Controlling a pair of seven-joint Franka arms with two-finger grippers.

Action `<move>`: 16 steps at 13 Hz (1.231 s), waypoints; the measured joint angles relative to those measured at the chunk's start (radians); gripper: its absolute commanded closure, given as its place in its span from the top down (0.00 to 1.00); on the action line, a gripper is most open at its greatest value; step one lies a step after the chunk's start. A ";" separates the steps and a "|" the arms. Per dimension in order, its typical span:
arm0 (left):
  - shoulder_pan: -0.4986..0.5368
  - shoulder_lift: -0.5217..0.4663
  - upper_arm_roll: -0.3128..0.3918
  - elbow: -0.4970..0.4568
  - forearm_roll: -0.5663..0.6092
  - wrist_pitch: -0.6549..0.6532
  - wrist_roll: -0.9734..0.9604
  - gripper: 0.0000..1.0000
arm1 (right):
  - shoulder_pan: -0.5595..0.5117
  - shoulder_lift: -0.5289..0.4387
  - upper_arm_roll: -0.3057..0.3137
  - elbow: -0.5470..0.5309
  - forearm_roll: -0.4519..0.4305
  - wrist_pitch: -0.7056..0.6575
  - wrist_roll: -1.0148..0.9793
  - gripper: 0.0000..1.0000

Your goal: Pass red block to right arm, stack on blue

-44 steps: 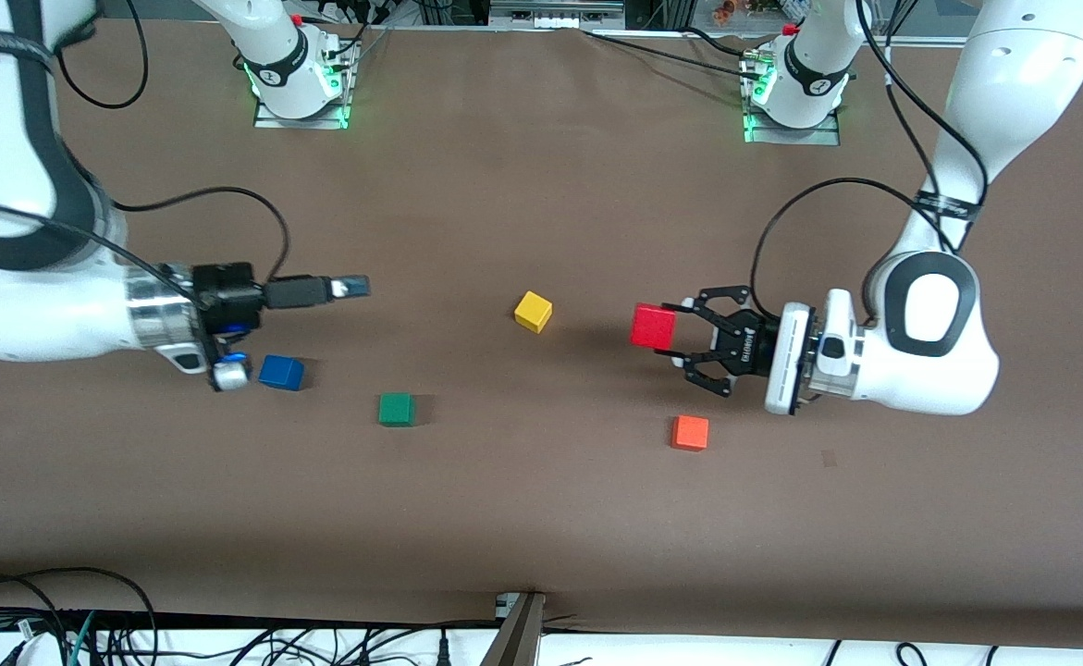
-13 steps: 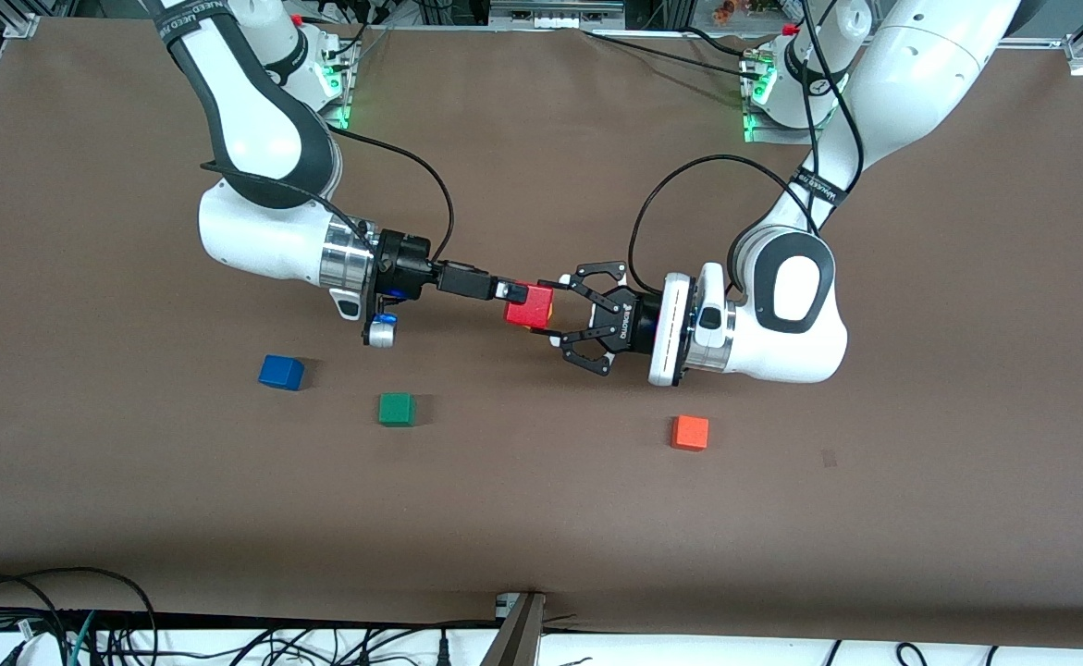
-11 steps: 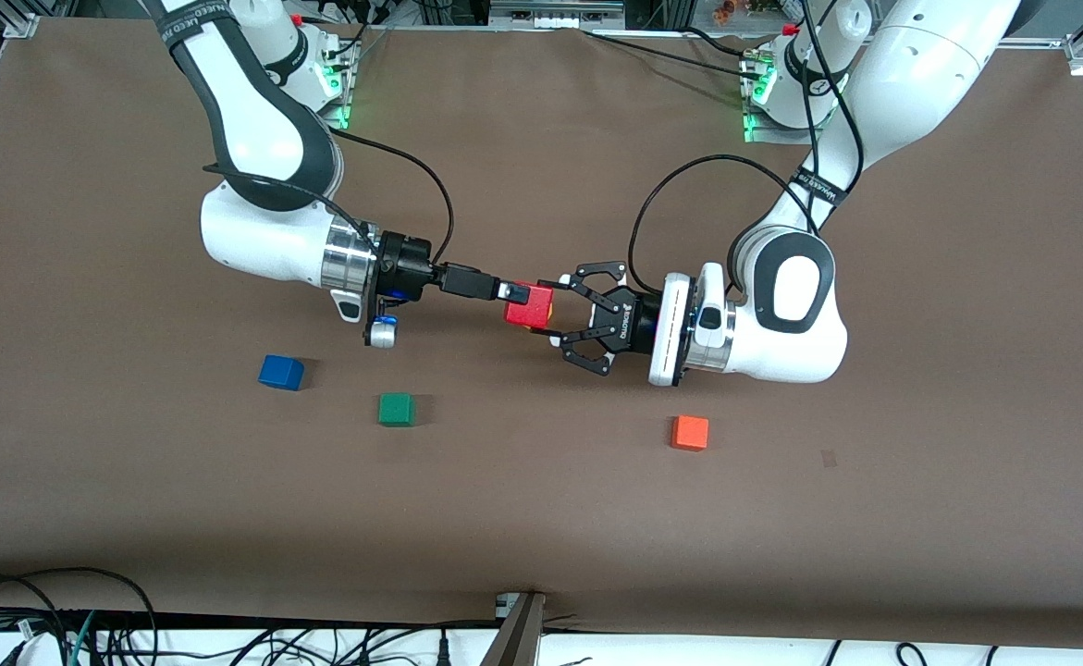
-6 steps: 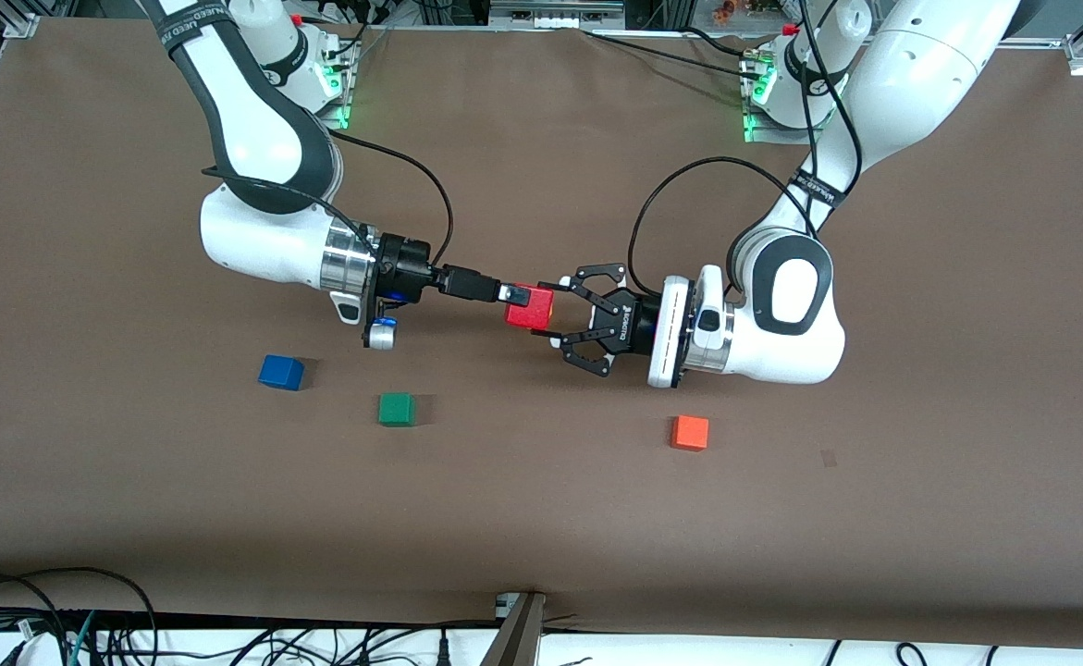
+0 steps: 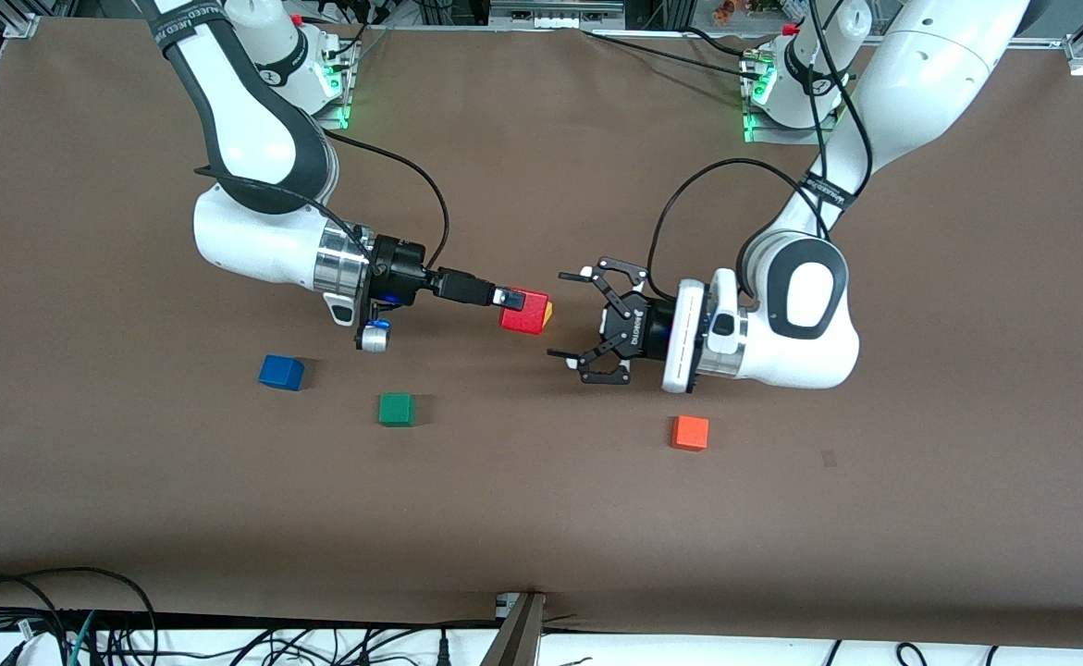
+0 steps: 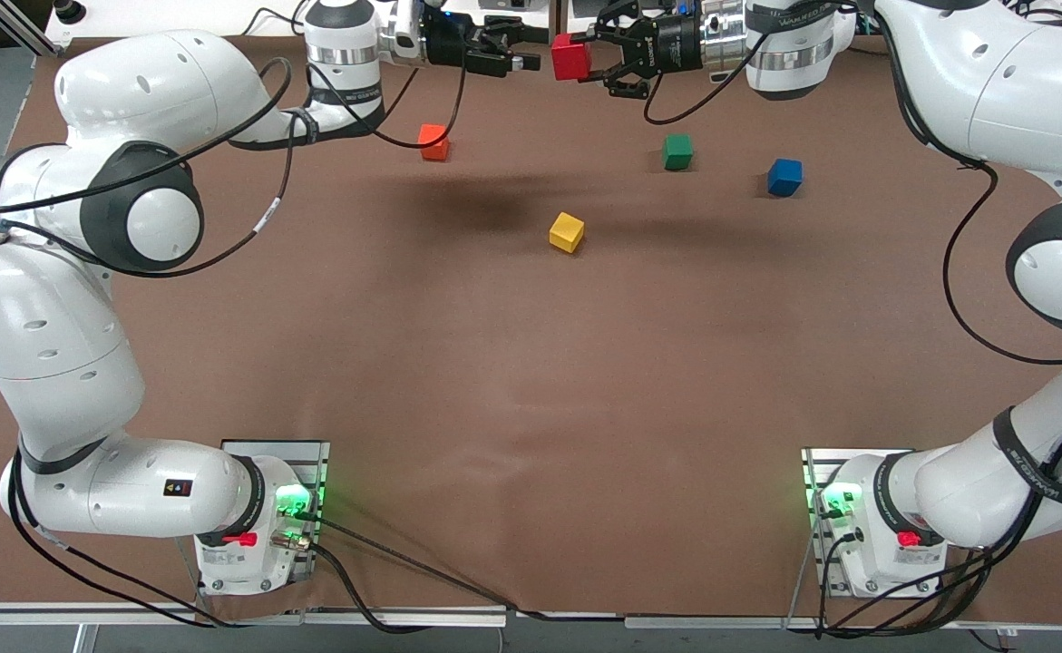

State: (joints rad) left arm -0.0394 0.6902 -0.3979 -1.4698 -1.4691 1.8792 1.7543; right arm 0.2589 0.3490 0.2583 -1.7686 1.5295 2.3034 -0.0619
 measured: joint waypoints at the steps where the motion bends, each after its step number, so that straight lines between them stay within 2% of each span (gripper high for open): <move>1: 0.019 0.000 0.002 0.002 0.031 -0.020 0.002 1.00 | 0.000 -0.008 -0.002 -0.001 -0.015 0.002 0.000 0.08; 3: 0.070 -0.009 0.003 0.010 0.149 -0.041 0.002 1.00 | -0.001 -0.023 -0.016 -0.006 -0.124 0.002 0.003 0.08; 9: 0.194 -0.101 0.003 0.016 0.542 -0.089 0.002 1.00 | -0.002 -0.027 -0.073 -0.011 -0.680 -0.092 0.025 0.08; 13: 0.293 -0.182 0.008 0.016 0.772 -0.199 -0.003 1.00 | -0.008 -0.021 -0.196 -0.013 -1.049 -0.252 0.024 0.06; 16: 0.308 -0.231 0.043 0.008 0.939 -0.217 -0.039 1.00 | -0.010 0.002 -0.255 -0.016 -1.308 -0.330 0.029 0.06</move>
State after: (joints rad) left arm 0.2689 0.4594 -0.3547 -1.4621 -0.5301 1.6619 1.7151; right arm 0.2487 0.3507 0.0035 -1.7843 0.2213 1.9735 -0.0328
